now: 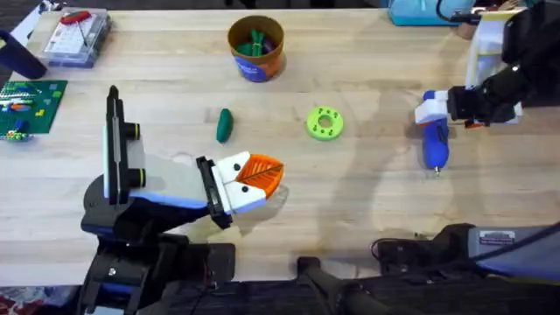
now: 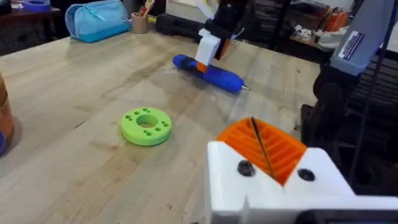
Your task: Pick up the gripper from the table and insert it into the empty holder that is missing its gripper. Then pick up a screw, insert it into the mounting hole, and use the screwdriver to tighten it. Finally, clean up the table by picking up the vegetable and placing it into the bucket.
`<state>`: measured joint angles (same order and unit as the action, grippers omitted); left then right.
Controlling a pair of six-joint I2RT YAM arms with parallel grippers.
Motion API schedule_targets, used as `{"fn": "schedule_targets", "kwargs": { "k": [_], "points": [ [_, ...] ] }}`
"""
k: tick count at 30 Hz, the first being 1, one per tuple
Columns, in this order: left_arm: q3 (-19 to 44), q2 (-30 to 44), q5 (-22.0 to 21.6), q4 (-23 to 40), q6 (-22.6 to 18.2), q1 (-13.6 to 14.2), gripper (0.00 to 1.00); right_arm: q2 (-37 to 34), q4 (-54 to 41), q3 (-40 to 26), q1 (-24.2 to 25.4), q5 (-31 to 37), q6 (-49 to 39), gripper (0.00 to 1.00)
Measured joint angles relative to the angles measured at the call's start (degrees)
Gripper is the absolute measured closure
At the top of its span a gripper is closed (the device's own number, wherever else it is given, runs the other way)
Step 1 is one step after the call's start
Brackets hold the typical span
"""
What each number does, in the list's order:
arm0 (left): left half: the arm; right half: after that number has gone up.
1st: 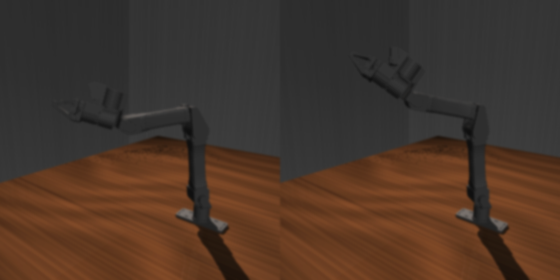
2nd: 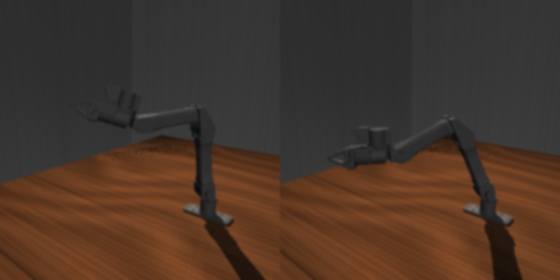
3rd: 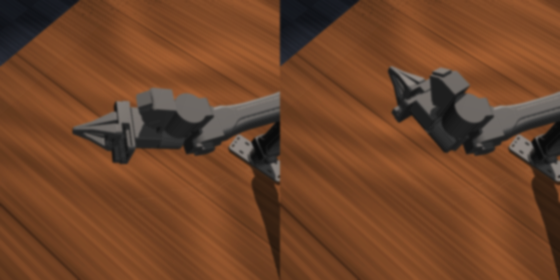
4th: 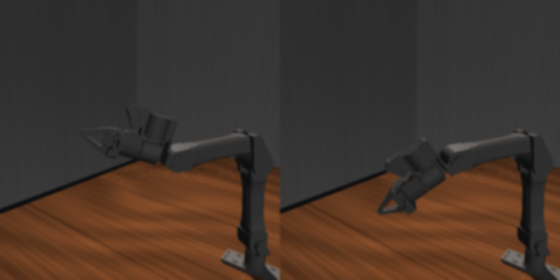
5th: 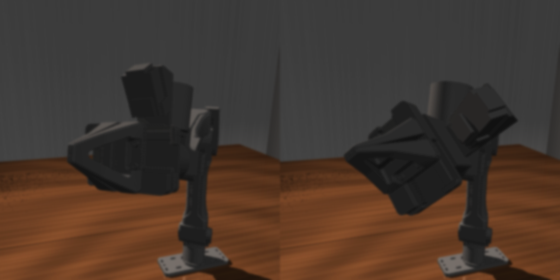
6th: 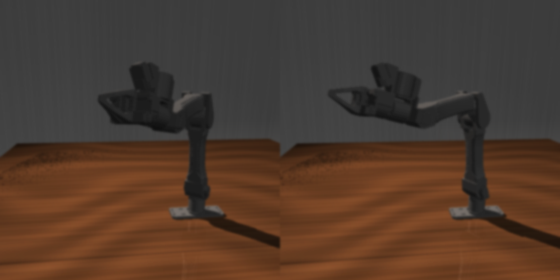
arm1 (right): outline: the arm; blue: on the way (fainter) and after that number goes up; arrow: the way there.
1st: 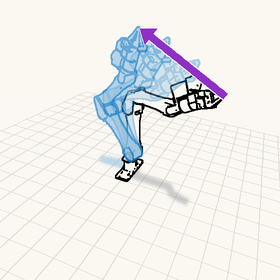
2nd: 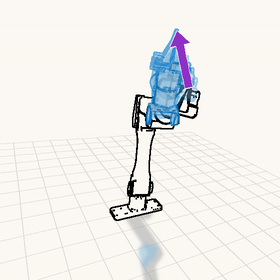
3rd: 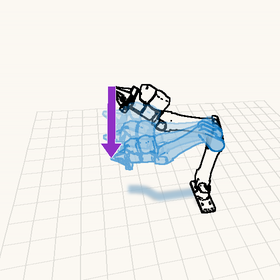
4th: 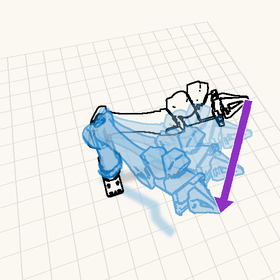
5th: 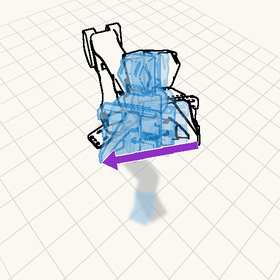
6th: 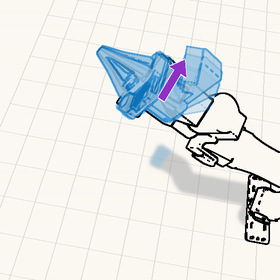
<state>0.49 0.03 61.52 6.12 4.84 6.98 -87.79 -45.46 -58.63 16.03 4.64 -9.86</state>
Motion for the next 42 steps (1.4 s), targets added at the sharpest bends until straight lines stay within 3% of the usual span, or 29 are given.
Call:
{"fn": "schedule_targets", "kwargs": {
  "k": [12, 27, 31, 32, 36, 38, 39, 42],
  "points": [
    [0.00, -0.02, 0.00, 0.01, 0.00, 0.00, 0.989, -4.76, 8.29, 0.04, 0.00, 0.00, -0.47, 0.005],
    [0.00, 0.00, 0.00, 0.01, 0.00, 0.00, 0.989, -7.30, 9.52, 0.07, -1.19, -1.40, -0.51, 0.029],
    [0.00, 0.00, 0.00, 0.01, 0.00, 0.00, 0.989, -7.32, 9.46, 0.07, -1.29, -1.51, -0.81, 0.173],
    [0.00, 0.00, 0.00, 0.01, 0.00, 0.00, 0.989, -7.32, 9.41, 0.07, -1.29, -1.51, -1.04, 0.248],
    [0.00, 0.00, 0.00, 0.01, 0.00, 0.00, 0.989, -7.32, 9.39, 0.07, -1.29, -1.53, -1.05, 0.591],
    [0.00, 0.00, 0.00, 0.01, 0.00, 0.00, 0.989, -7.32, 9.42, 0.07, -1.29, -1.53, -0.99, 0.871],
    [0.00, 0.00, 0.00, 0.01, 0.00, 0.00, 0.989, -7.32, 9.34, 0.07, -1.29, -1.49, -0.80, 0.958],
    [0.00, 0.00, 0.00, 0.01, 0.00, 0.00, 0.989, -7.32, 9.23, 0.09, -1.29, -1.73, -1.10, 0.974]
  ]
}}
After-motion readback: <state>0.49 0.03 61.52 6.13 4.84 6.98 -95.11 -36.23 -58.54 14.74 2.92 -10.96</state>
